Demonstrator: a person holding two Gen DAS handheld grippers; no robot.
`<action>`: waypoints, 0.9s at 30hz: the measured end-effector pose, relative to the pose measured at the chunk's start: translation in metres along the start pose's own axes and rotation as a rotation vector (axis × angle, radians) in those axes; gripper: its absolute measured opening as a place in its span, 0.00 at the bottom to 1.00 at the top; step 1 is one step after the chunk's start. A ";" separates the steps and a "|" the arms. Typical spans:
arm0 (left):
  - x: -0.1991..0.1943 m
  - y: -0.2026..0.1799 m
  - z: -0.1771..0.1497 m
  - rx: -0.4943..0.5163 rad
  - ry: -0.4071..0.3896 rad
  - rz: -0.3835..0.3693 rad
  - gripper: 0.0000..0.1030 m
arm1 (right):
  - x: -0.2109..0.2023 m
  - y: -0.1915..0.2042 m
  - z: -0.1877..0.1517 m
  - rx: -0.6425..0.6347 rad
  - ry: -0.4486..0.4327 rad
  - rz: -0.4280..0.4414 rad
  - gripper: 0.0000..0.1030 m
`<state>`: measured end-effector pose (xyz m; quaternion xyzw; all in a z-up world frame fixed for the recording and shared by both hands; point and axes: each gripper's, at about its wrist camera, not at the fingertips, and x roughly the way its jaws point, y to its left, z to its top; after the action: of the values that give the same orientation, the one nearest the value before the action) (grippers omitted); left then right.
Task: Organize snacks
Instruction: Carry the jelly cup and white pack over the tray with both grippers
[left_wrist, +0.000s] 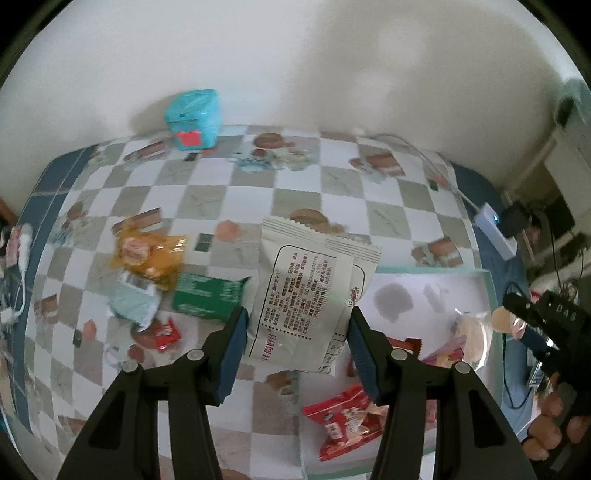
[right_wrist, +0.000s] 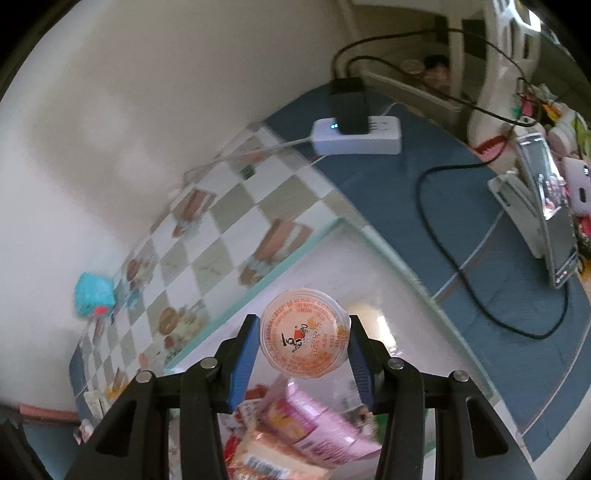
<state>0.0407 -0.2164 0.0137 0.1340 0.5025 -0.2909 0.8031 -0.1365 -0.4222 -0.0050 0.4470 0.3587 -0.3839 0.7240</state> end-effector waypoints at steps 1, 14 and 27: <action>0.003 -0.004 0.000 0.008 0.003 -0.003 0.54 | 0.001 -0.002 0.001 0.004 -0.003 -0.005 0.48; 0.053 -0.027 0.001 0.036 0.059 -0.035 0.54 | 0.029 -0.001 -0.002 -0.016 0.045 -0.002 0.48; 0.072 -0.042 -0.005 0.074 0.106 -0.047 0.55 | 0.030 0.009 -0.005 -0.049 0.045 0.016 0.48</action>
<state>0.0354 -0.2712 -0.0485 0.1670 0.5364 -0.3206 0.7626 -0.1161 -0.4218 -0.0294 0.4406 0.3804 -0.3590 0.7295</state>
